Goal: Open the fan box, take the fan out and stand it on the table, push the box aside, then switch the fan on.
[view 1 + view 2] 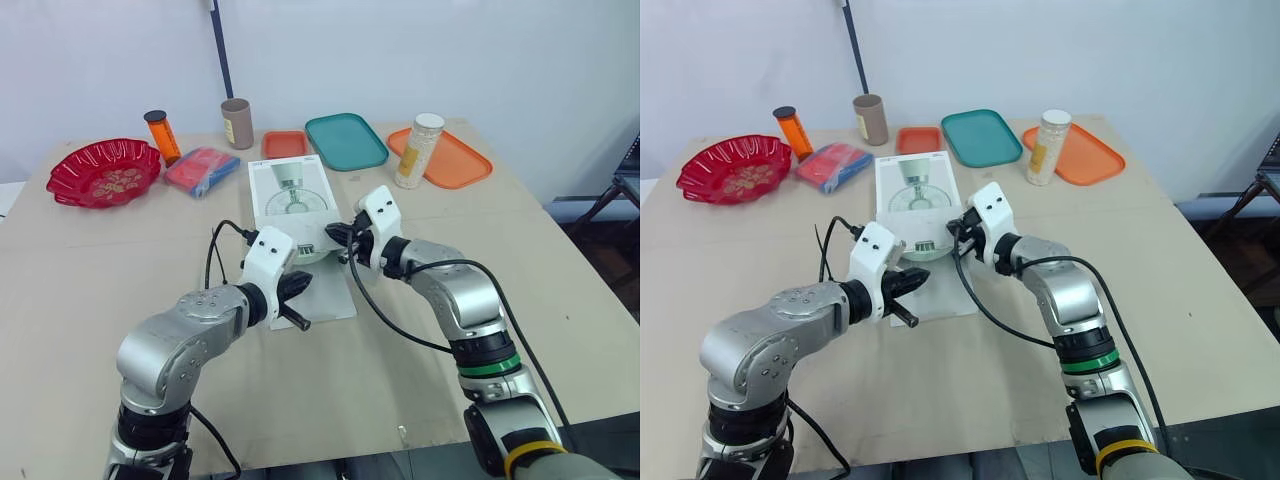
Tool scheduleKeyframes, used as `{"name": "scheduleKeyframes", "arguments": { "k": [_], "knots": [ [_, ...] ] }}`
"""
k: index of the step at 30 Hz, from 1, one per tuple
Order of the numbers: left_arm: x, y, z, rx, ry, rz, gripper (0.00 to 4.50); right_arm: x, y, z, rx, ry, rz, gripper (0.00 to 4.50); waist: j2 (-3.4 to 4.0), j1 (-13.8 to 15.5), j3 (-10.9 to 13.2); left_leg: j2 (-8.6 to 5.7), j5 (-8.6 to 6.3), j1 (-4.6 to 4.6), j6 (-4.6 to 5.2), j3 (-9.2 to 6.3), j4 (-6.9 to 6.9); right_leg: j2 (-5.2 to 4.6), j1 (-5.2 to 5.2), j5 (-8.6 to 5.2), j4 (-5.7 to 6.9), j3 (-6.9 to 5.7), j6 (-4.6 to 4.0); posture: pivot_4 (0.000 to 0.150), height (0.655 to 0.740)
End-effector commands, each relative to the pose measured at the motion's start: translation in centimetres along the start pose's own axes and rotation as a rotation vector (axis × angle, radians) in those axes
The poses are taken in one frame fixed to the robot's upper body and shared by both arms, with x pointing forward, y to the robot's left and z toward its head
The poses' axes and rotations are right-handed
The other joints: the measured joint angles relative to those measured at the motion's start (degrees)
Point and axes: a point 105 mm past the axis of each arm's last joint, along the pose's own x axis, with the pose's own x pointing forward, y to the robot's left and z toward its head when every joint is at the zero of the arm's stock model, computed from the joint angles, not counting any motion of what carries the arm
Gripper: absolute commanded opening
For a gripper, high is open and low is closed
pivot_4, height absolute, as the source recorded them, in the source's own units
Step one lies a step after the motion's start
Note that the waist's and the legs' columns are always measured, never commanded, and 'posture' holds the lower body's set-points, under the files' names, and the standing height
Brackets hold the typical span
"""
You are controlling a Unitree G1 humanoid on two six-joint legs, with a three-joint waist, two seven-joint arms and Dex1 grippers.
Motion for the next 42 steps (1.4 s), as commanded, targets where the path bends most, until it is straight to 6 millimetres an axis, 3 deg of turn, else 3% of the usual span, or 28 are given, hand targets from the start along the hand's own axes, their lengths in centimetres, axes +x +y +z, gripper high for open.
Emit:
{"name": "scheduleKeyframes", "arguments": {
  "k": [1, 11, 22, 31, 42],
  "knots": [
    [0.0, 0.8, 0.3, 0.073, -0.022, 0.069, 0.00, 0.2, 0.5, -0.3, -0.022, 0.021, 0.019, 0.06, 0.01, 0.0, 0.0, 0.00, 0.00, 0.01, 0.00, 0.01, -0.01, 0.00, 0.00, 0.00, 0.00, 0.01, 0.00, 0.150, 0.7400],
    [-0.4, 1.8, 0.2, 0.156, -0.004, 0.168, 0.00, 0.5, 0.4, -0.6, -0.029, 0.024, 0.020, 0.06, -0.01, 0.0, 0.0, 0.01, 0.00, 0.02, -0.01, 0.02, -0.02, 0.01, 0.00, 0.00, -0.01, 0.02, 0.00, 0.150, 0.7400],
    [-3.0, 2.7, -0.7, 0.142, 0.057, 0.237, 0.00, 0.5, 0.5, -0.9, -0.031, 0.035, 0.031, 0.06, -0.01, 0.0, 0.0, 0.02, 0.00, 0.03, 0.00, 0.03, -0.03, 0.03, 0.01, 0.00, -0.01, 0.03, 0.00, 0.150, 0.7400],
    [-4.3, 4.8, -1.5, 0.113, 0.092, 0.301, 0.00, 0.6, 0.4, -1.4, -0.041, 0.050, 0.029, 0.06, -0.02, 0.0, 0.0, 0.01, 0.01, 0.03, -0.02, 0.02, -0.03, 0.02, 0.01, 0.00, -0.03, 0.03, 0.00, 0.150, 0.7400],
    [-4.1, 7.7, -1.3, 0.103, 0.069, 0.353, 0.00, 0.6, 0.9, -1.7, -0.057, 0.051, 0.049, 0.06, -0.12, 0.0, -0.1, 0.02, 0.01, 0.05, -0.03, 0.02, -0.05, 0.02, 0.02, 0.00, -0.05, 0.02, 0.00, 0.150, 0.7400]
  ]
}}
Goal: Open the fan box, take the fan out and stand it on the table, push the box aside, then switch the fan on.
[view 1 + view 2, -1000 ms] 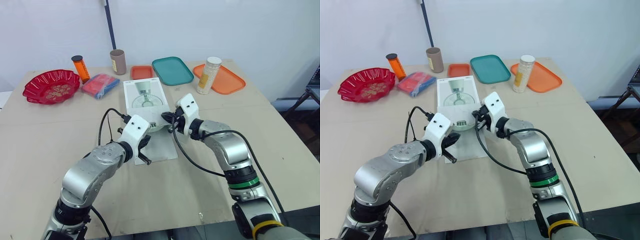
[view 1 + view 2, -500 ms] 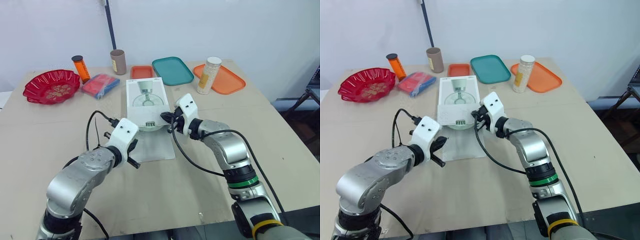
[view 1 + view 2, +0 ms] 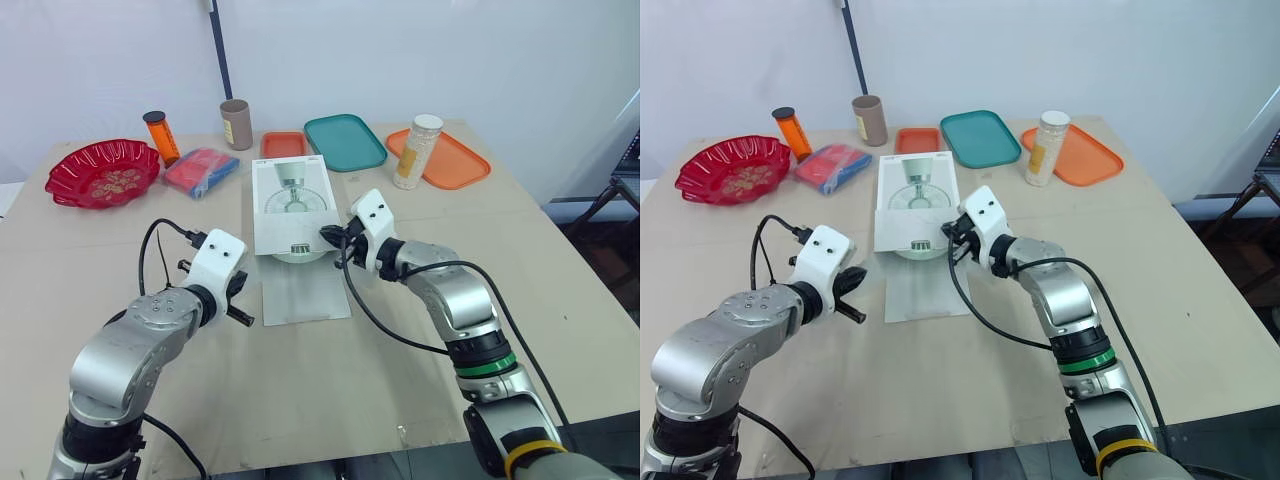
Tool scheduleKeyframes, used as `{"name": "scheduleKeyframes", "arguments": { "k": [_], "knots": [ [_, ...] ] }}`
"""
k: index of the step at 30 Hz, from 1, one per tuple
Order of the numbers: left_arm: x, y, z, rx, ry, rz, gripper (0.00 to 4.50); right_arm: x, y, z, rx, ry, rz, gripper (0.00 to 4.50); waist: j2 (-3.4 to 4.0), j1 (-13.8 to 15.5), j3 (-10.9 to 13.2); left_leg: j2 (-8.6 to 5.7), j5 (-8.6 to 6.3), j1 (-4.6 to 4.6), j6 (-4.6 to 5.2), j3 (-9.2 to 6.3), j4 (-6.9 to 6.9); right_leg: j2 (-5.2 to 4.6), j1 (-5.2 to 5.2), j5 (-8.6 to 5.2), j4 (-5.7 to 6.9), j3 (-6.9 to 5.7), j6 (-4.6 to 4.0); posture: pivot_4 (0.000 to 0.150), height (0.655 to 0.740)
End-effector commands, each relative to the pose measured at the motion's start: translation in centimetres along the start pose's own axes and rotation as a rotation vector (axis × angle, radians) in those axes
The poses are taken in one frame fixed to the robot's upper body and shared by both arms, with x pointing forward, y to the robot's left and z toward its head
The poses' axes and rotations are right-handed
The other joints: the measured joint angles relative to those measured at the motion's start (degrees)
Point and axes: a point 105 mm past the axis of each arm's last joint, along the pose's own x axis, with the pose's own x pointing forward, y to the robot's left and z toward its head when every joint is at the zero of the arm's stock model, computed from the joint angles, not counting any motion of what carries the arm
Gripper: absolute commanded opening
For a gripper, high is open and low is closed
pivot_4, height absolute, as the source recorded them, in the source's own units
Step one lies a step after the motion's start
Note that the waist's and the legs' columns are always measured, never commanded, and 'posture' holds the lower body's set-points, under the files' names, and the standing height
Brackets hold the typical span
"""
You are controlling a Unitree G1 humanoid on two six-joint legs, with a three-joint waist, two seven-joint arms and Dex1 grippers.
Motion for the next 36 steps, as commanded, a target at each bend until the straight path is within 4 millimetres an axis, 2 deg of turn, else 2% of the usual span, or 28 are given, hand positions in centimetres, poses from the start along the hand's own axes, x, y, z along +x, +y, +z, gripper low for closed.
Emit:
{"name": "scheduleKeyframes", "arguments": {
  "k": [1, 5, 13, 24, 31, 36],
  "knots": [
    [0.0, 1.3, 1.1, 0.011, -0.065, 0.039, 0.00, 0.1, 0.4, -1.5, 0.012, 0.052, 0.013, 0.06, -0.01, 0.0, 0.0, 0.00, 0.00, 0.00, 0.00, 0.00, 0.00, 0.00, 0.00, 0.00, 0.00, 0.00, 0.00, 0.150, 0.7400],
    [0.9, 1.9, 2.6, 0.043, -0.111, 0.045, 0.00, 0.2, 0.4, -1.7, 0.007, 0.054, 0.012, 0.06, -0.03, 0.0, 0.0, -0.01, 0.01, 0.00, -0.01, 0.00, 0.00, 0.00, 0.00, 0.00, 0.00, 0.00, 0.00, 0.150, 0.7400],
    [2.1, 2.7, 3.9, 0.070, -0.157, 0.030, 0.00, 0.3, 0.6, -1.7, -0.016, 0.052, 0.023, 0.06, -0.04, 0.0, 0.0, 0.00, 0.01, 0.01, -0.01, 0.00, -0.02, 0.00, 0.00, 0.00, 0.00, 0.00, -0.01, 0.150, 0.7400],
    [3.5, 1.9, 5.4, 0.068, -0.242, -0.055, 0.00, 0.4, 1.1, -1.7, -0.013, 0.049, 0.029, 0.06, -0.05, 0.0, 0.0, -0.01, 0.01, 0.02, -0.02, 0.00, -0.01, -0.01, 0.01, 0.01, 0.00, -0.01, -0.01, 0.150, 0.7400],
    [3.6, 1.3, 5.5, 0.072, -0.245, -0.084, 0.00, 0.4, 1.1, -1.6, -0.009, 0.047, 0.024, 0.06, -0.05, 0.0, 0.0, -0.01, 0.01, 0.02, -0.02, -0.01, -0.01, -0.01, 0.01, 0.01, 0.00, -0.01, -0.01, 0.150, 0.7400],
    [3.0, 2.7, 4.8, 0.047, -0.220, -0.037, 0.00, 0.5, 1.1, -1.6, -0.005, 0.046, 0.020, 0.06, -0.05, 0.0, 0.0, 0.00, 0.01, 0.02, -0.02, -0.01, -0.01, -0.01, 0.01, 0.01, 0.00, -0.01, -0.01, 0.150, 0.7400]
  ]
}}
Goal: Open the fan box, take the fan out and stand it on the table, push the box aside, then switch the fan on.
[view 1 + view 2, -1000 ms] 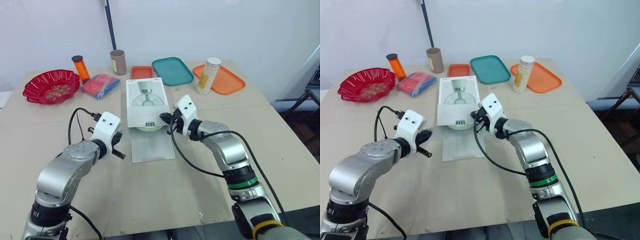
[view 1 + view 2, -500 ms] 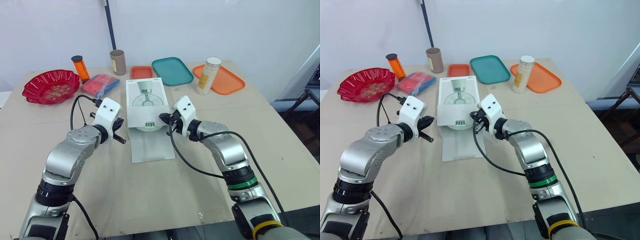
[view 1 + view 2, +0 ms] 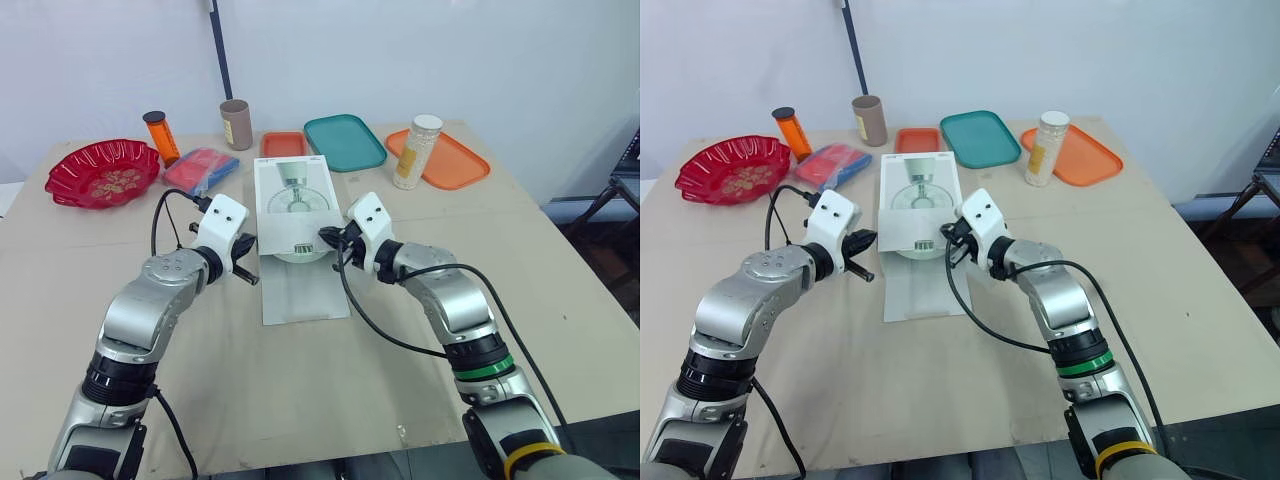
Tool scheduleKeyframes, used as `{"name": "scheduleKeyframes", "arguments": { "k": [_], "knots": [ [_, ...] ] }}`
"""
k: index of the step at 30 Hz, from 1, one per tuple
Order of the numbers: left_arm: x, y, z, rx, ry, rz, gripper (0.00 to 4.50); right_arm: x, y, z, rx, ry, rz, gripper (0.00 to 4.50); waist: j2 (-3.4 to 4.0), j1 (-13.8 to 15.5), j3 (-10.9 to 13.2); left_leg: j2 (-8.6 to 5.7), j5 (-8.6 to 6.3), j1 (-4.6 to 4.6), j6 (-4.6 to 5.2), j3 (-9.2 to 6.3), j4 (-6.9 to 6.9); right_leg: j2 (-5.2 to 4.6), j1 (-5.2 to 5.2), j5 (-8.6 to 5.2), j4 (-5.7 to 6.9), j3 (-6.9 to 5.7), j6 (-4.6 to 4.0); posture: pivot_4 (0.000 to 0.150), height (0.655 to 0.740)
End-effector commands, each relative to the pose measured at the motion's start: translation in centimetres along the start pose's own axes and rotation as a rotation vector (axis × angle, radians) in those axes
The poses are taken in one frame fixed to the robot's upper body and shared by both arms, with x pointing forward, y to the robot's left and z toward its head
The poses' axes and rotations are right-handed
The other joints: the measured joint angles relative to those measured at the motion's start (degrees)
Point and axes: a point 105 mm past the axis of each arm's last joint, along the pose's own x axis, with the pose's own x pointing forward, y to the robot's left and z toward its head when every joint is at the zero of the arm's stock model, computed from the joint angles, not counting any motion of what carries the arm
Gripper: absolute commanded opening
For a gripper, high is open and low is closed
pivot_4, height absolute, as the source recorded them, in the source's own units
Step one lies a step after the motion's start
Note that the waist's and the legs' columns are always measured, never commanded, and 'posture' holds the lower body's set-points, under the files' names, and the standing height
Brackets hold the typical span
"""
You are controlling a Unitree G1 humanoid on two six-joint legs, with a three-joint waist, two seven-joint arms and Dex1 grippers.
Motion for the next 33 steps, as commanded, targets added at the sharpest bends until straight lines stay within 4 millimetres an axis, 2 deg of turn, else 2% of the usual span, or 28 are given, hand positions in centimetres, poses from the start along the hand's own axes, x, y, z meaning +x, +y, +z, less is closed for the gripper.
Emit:
{"name": "scheduleKeyframes", "arguments": {
  "k": [1, 7, 10, 12, 14, 20, 29, 33],
  "knots": [
    [-1.2, 0.9, 1.3, 0.015, -0.049, 0.024, 0.00, 0.3, 0.7, -1.5, 0.032, 0.047, 0.019, 0.06, 0.00, 0.0, 0.0, 0.00, 0.00, 0.00, 0.00, 0.00, 0.00, 0.00, 0.00, 0.00, 0.00, 0.00, 0.00, 0.150, 0.7400],
    [-4.6, 3.1, 0.8, -0.069, -0.039, 0.086, 0.00, 0.5, 0.7, -1.7, 0.045, 0.051, 0.003, 0.06, -0.01, -0.2, 0.0, 0.04, -0.01, 0.01, 0.01, 0.00, -0.01, 0.04, -0.03, 0.01, 0.00, 0.01, -0.01, 0.150, 0.7400],
    [-6.5, 2.9, 0.7, -0.128, -0.034, 0.062, 0.00, 0.6, 0.5, -1.7, 0.066, 0.048, -0.009, 0.06, -0.07, -0.2, 0.0, 0.05, 0.00, 0.02, 0.01, 0.00, -0.01, 0.03, -0.01, 0.01, 0.00, 0.00, -0.02, 0.150, 0.7400],
    [-8.6, 2.6, -0.6, -0.157, 0.044, 0.016, 0.00, 0.7, 0.6, -1.8, 0.078, 0.048, -0.010, 0.06, -0.09, -0.5, -0.1, 0.06, 0.00, 0.02, 0.00, 0.01, -0.01, 0.05, -0.01, 0.01, 0.00, 0.01, -0.02, 0.150, 0.7400],
    [-9.8, 2.1, -1.5, -0.189, 0.102, -0.030, 0.00, 0.8, 0.8, -1.8, 0.083, 0.047, -0.007, 0.06, -0.09, -0.7, -0.1, 0.10, -0.02, 0.09, 0.02, 0.04, -0.03, 0.10, -0.01, 0.02, 0.01, 0.03, -0.03, 0.150, 0.7400],
    [-11.4, -0.1, -2.2, -0.209, 0.183, -0.176, 0.00, 0.8, 1.0, -1.9, 0.089, 0.048, -0.004, 0.06, -0.26, -0.6, -0.2, 0.08, 0.00, 0.25, -0.01, -0.04, -0.03, 0.10, 0.23, 0.01, -0.05, -0.02, -0.03, 0.150, 0.7400],
    [-11.8, -4.2, -2.2, -0.247, 0.146, -0.381, 0.00, 0.6, 1.0, -2.0, 0.083, 0.057, -0.005, 0.06, -0.29, -0.6, -0.2, 0.11, -0.01, 0.29, -0.02, -0.03, -0.07, 0.11, 0.24, 0.01, -0.10, -0.01, -0.04, 0.150, 0.7400],
    [-12.0, -5.2, -2.4, -0.277, 0.130, -0.387, 0.00, 0.6, 1.0, -2.1, 0.081, 0.060, -0.004, 0.06, -0.32, -0.6, -0.2, 0.11, -0.01, 0.29, -0.03, -0.05, -0.07, 0.09, 0.24, 0.01, -0.11, -0.01, -0.05, 0.150, 0.7400]
  ]
}}
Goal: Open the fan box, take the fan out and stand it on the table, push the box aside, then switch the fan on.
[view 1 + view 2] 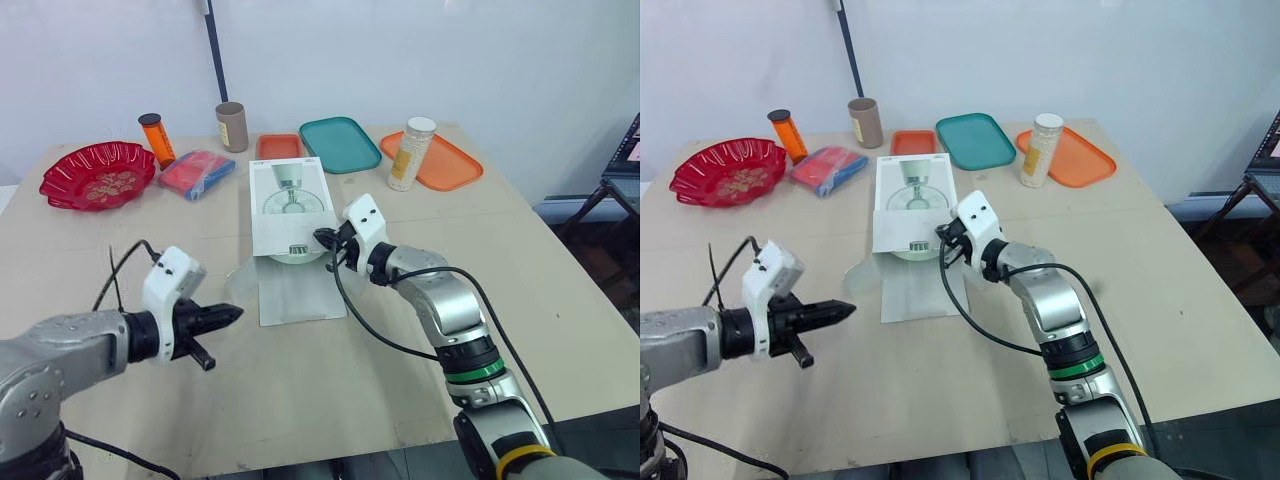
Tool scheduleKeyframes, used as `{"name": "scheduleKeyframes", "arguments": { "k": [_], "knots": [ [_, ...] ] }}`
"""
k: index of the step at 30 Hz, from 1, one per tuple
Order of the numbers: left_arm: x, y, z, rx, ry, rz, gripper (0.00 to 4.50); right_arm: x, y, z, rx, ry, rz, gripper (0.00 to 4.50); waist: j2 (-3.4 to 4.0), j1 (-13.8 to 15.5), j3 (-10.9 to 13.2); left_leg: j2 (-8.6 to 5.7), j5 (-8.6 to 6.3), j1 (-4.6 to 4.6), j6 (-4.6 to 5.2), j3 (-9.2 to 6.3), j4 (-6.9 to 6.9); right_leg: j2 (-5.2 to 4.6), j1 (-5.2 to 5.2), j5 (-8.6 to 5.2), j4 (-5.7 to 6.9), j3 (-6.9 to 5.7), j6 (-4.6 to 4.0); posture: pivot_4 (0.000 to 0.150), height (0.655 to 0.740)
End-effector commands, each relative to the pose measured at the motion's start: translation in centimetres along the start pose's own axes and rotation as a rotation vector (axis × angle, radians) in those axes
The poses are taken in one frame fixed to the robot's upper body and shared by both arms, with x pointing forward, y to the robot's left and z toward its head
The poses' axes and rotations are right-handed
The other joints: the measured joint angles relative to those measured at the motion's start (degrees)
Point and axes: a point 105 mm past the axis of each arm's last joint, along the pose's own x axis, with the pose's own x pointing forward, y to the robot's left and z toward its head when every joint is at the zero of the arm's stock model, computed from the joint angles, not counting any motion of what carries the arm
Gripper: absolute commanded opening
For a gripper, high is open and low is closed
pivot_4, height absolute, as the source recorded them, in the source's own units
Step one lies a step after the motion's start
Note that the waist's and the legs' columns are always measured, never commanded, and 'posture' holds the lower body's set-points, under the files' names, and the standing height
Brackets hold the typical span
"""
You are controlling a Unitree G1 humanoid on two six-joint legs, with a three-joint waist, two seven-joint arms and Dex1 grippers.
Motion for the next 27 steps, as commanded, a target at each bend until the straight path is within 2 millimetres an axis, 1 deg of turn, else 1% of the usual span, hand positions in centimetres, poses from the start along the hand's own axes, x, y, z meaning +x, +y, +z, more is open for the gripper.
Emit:
{"name": "scheduleKeyframes", "arguments": {
  "k": [1, 5, 9, 13, 17, 19, 22, 23, 25, 27],
  "knots": [
    [-0.5, -0.7, 0.1, 0.033, -0.014, 0.018, 0.00, 0.0, 0.3, -2.0, 0.031, 0.067, 0.010, 0.06, -0.03, 0.0, 0.0, 0.00, 0.00, 0.00, 0.00, 0.00, 0.00, 0.00, 0.00, 0.00, 0.00, 0.00, 0.00, 0.150, 0.7400],
    [-1.1, 0.1, -0.1, 0.021, -0.004, 0.094, 0.00, 0.0, 0.4, -2.1, 0.033, 0.070, 0.014, 0.06, -0.03, 0.1, 0.0, -0.01, 0.00, 0.01, 0.00, 0.00, 0.00, 0.01, 0.00, 0.00, 0.00, 0.00, 0.00, 0.150, 0.7400],
    [-1.1, -0.4, -0.6, 0.011, 0.012, 0.088, 0.00, 0.0, 0.5, -2.2, 0.036, 0.072, 0.017, 0.06, -0.04, 0.1, -0.1, -0.01, 0.00, 0.01, 0.00, 0.00, -0.01, 0.00, 0.00, 0.00, -0.01, 0.00, 0.00, 0.150, 0.7400],
    [0.1, -0.6, -0.7, -0.033, -0.026, 0.112, 0.00, 0.1, 0.5, -2.2, 0.031, 0.073, 0.021, 0.06, -0.03, 0.4, -0.1, -0.02, 0.01, 0.02, -0.01, -0.01, 0.00, 0.00, 0.02, 0.00, -0.02, 0.00, 0.00, 0.150, 0.7400],
    [2.1, -1.2, -0.3, -0.094, -0.101, 0.121, 0.00, 0.1, 0.5, -2.1, 0.029, 0.071, 0.019, 0.06, -0.09, 0.6, -0.2, -0.03, 0.01, 0.10, -0.02, 0.01, 0.00, -0.02, 0.11, 0.00, -0.06, 0.01, 0.00, 0.150, 0.7400],
    [2.8, -0.9, 0.1, -0.133, -0.153, 0.159, 0.00, 0.1, 0.5, -2.1, 0.026, 0.070, 0.018, 0.06, -0.11, 0.6, -0.2, -0.03, 0.00, 0.13, -0.03, 0.01, -0.01, -0.01, 0.16, 0.00, -0.10, 0.01, 0.00, 0.150, 0.7400],
    [3.6, -1.2, 1.0, -0.167, -0.224, 0.156, 0.00, 0.1, 0.6, -2.0, 0.026, 0.069, 0.019, 0.06, -0.10, 0.6, -0.2, -0.02, 0.00, 0.20, -0.05, 0.01, -0.03, 0.02, 0.20, 0.00, -0.11, 0.01, -0.01, 0.150, 0.7400],
    [3.9, -1.3, 1.2, -0.205, -0.256, 0.148, 0.00, 0.1, 0.6, -2.0, 0.025, 0.069, 0.019, 0.06, -0.10, 0.6, -0.2, -0.02, 0.01, 0.26, -0.05, 0.03, -0.06, 0.02, 0.23, 0.00, -0.12, 0.03, -0.02, 0.150, 0.7400],
    [4.0, -1.3, 1.6, -0.243, -0.307, 0.154, 0.00, 0.0, 0.6, -2.0, 0.024, 0.069, 0.019, 0.06, -0.09, 0.7, -0.3, -0.03, 0.00, 0.37, -0.04, 0.02, -0.09, 0.01, 0.40, 0.00, -0.21, 0.02, -0.02, 0.150, 0.7400],
    [3.8, -1.3, 1.7, -0.287, -0.355, 0.143, 0.00, 0.0, 0.6, -1.9, 0.024, 0.067, 0.018, 0.06, -0.11, 0.6, -0.3, -0.01, -0.03, 0.45, -0.04, 0.02, -0.10, 0.02, 0.50, -0.01, -0.26, 0.01, -0.01, 0.150, 0.7400]
  ]
}}
